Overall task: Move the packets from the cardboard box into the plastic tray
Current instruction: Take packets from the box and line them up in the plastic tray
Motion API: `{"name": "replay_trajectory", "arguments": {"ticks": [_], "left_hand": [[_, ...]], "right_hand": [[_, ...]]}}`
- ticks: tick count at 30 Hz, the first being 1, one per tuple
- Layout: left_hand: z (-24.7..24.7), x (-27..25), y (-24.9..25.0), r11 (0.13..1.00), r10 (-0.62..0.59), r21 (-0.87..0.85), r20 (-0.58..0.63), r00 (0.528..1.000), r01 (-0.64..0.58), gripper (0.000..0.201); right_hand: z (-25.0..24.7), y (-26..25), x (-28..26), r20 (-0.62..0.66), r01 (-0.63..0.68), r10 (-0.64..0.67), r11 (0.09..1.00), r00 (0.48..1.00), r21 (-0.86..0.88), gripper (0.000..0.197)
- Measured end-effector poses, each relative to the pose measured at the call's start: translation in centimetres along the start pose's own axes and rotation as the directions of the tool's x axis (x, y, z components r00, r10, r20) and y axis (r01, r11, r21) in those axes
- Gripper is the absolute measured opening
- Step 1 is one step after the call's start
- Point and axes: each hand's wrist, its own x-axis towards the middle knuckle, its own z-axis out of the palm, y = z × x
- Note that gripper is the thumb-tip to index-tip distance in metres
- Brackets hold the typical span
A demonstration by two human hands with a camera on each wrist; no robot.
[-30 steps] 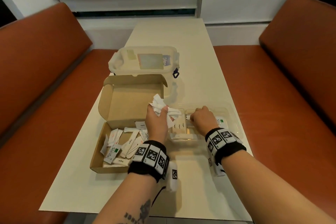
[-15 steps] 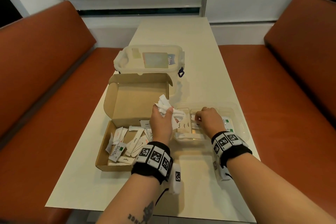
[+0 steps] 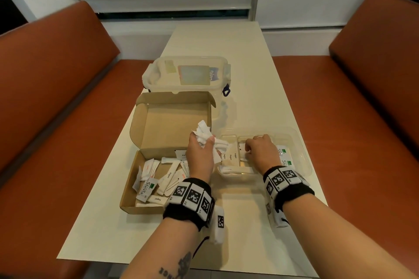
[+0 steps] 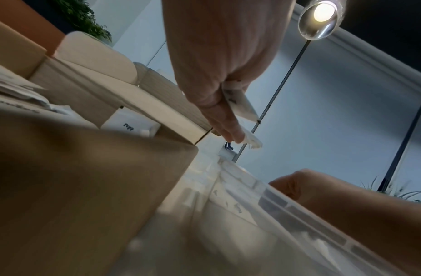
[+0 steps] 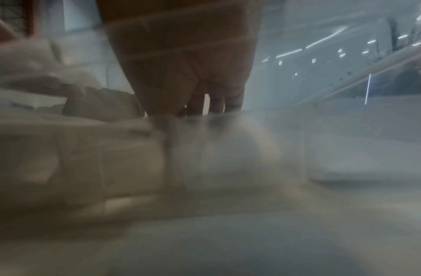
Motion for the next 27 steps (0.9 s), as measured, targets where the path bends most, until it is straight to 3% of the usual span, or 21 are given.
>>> {"name": "replay_trajectory", "arguments": {"ticks": [3,5,8,12,16,19,22,24,27], "left_hand": [[-0.3,0.0,0.0,1.0,0.002,0.005,-0.004,1.0,-0.002,0.014],[-0.4,0.0,0.1,1.0,0.001,0.006,-0.007,1.0,-0.001,0.015],[-0.5,0.1,0.3,1.0,0.002,0.015,-0.006,1.0,-0.002,0.017],[-0.7,0.0,0.6,0.999,0.033,0.028,0.003,0.999,-0.033,0.014],[-0.6,-0.1,1.0,0.999,0.02,0.029,0.012,1.0,-0.02,0.014],[-0.6,0.0,1.0,0.999,-0.003,0.033,0.024,1.0,0.002,0.014],[-0.3,0.2,1.0,0.997,-0.05,0.056,0.073,0.996,0.046,0.017],[0.2,0.1,1.2,0.993,-0.105,0.073,0.136,0.985,0.095,0.02],[0.8,0.0,1.8,0.987,-0.157,0.047,0.178,0.971,0.151,0.02]], "right_hand": [[-0.9,-0.4,-0.3,-0.021,0.04,-0.038,0.991,0.999,0.13,0.013],[-1.6,-0.8,-0.6,0.105,0.013,-0.045,0.958,0.993,0.287,0.01],[-2.3,-0.9,-1.0,0.345,-0.033,-0.07,0.959,0.936,0.282,0.017],[-2.6,-0.6,-1.5,0.412,-0.055,-0.073,0.955,0.908,0.291,0.025],[-3.0,-0.3,-1.6,0.324,-0.041,-0.081,0.935,0.943,0.352,0.014],[-3.8,-0.1,-1.9,0.053,-0.038,0.016,0.89,0.998,0.454,0.013],[-4.3,-0.8,-2.4,-0.164,-0.011,0.138,0.795,0.977,0.607,0.017],[-4.3,-1.8,-2.7,-0.186,0.035,0.131,0.72,0.974,0.693,0.019],[-3.9,-3.5,-3.1,-0.175,0.089,0.044,0.72,0.984,0.688,0.021]]}}
